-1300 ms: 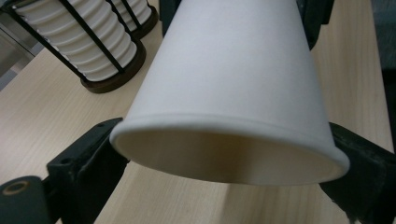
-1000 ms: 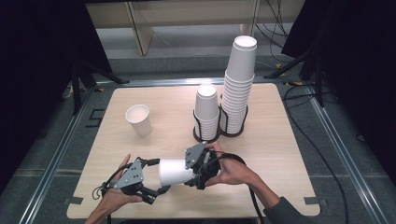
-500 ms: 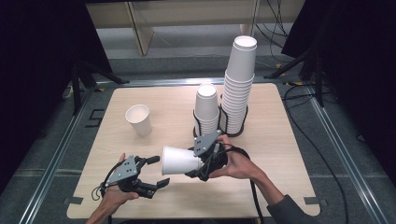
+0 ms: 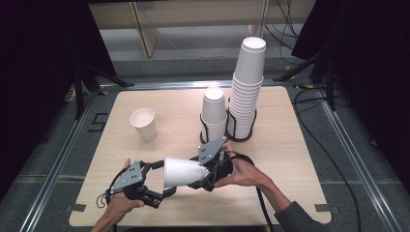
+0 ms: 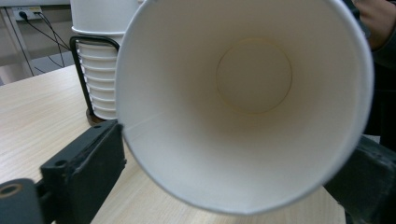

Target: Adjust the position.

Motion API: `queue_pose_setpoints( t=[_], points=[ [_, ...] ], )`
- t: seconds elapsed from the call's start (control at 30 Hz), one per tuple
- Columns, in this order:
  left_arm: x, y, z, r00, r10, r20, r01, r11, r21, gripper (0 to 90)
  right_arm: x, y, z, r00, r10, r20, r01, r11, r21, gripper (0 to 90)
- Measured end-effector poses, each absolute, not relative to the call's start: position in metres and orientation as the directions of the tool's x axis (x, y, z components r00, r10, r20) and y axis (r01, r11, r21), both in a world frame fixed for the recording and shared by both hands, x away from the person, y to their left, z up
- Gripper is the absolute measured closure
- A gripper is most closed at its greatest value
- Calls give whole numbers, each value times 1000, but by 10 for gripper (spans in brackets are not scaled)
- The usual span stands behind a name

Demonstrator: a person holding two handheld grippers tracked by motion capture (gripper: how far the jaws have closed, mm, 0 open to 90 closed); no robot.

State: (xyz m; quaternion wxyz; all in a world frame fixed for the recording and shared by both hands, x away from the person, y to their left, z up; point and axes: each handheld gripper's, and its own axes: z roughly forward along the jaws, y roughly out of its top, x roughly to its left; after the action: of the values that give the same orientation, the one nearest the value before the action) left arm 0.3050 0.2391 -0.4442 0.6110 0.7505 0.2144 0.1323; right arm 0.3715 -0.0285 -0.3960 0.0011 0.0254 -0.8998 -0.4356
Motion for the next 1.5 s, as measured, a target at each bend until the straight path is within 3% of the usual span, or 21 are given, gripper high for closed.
queue_pose_setpoints(
  t=[0.4,1.1,1.5],
  points=[
    [304,238,-444,883,458,-106,177,-114,978,10,371,-23,-403,-997,-83,7,-43,592,805,237],
    [305,240,-441,915,395,-77,136,-124,983,100,377,-25,-417,-989,-116,91,5,590,807,238],
    [304,238,-438,905,420,-65,153,-178,972,113,378,-24,-421,-988,-63,143,76,606,792,157]
  ],
)
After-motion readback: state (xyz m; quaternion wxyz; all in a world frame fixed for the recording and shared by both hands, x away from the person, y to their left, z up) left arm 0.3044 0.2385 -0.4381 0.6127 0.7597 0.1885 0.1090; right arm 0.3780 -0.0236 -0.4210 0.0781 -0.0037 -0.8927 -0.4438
